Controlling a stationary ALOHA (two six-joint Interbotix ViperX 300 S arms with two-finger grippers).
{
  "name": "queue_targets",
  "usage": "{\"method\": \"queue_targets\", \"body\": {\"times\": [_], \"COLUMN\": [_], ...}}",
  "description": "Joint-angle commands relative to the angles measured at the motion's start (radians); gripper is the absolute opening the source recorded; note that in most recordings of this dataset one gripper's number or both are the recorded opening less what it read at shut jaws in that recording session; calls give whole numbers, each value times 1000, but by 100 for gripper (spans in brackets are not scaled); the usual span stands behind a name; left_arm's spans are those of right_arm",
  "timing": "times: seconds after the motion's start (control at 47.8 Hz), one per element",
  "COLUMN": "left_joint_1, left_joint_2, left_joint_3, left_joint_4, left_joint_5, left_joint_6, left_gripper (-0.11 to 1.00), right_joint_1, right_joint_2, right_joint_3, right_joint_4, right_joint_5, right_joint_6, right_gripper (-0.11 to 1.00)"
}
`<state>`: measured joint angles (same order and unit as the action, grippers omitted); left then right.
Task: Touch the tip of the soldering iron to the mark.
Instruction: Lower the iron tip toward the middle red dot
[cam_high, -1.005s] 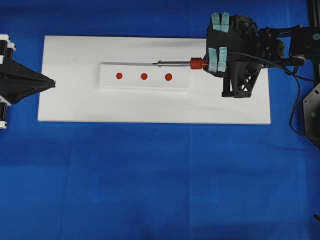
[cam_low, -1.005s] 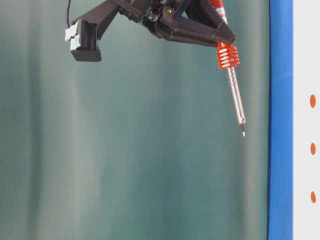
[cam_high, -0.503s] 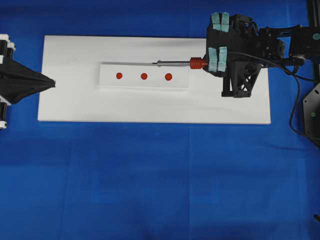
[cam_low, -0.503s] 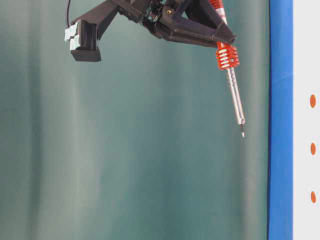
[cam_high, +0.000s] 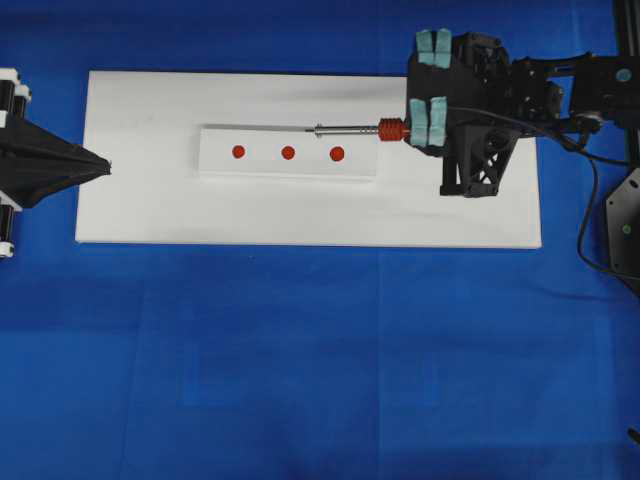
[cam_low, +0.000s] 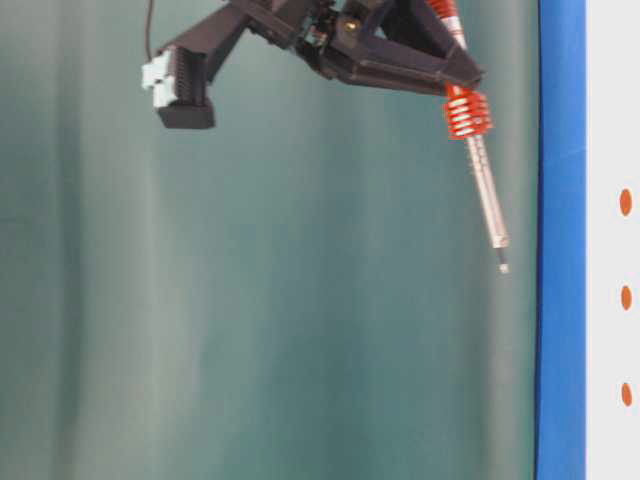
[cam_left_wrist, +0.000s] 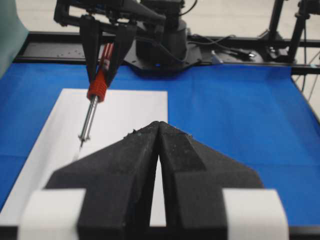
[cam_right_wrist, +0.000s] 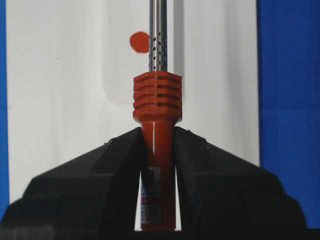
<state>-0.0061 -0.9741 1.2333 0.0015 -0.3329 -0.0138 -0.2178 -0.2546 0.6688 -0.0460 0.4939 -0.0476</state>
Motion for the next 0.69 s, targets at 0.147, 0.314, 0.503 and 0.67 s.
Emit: {"method": "queue_targets", "body": {"times": [0.147, 0.314, 0.503, 0.67], "left_joint_1": [-2, -2, -2, -2], "left_joint_2": [6, 8, 8, 8], "left_joint_3": [-11, -12, -11, -11], "left_joint_4": [2, 0, 0, 0], "left_joint_5": [-9, -9, -9, -11], "left_joint_6": [-2, -2, -2, -2], "left_gripper": [0, 0, 0, 0], "right_joint_1": [9, 9, 9, 9], "right_joint_2": [51, 100, 141, 172], "right_joint_3": [-20, -20, -20, -20], "right_joint_4": [2, 3, 3, 3], "right_joint_5": [-51, -83, -114, -129], "right_joint_6": [3, 3, 3, 3], "right_gripper": [6, 6, 6, 6]}}
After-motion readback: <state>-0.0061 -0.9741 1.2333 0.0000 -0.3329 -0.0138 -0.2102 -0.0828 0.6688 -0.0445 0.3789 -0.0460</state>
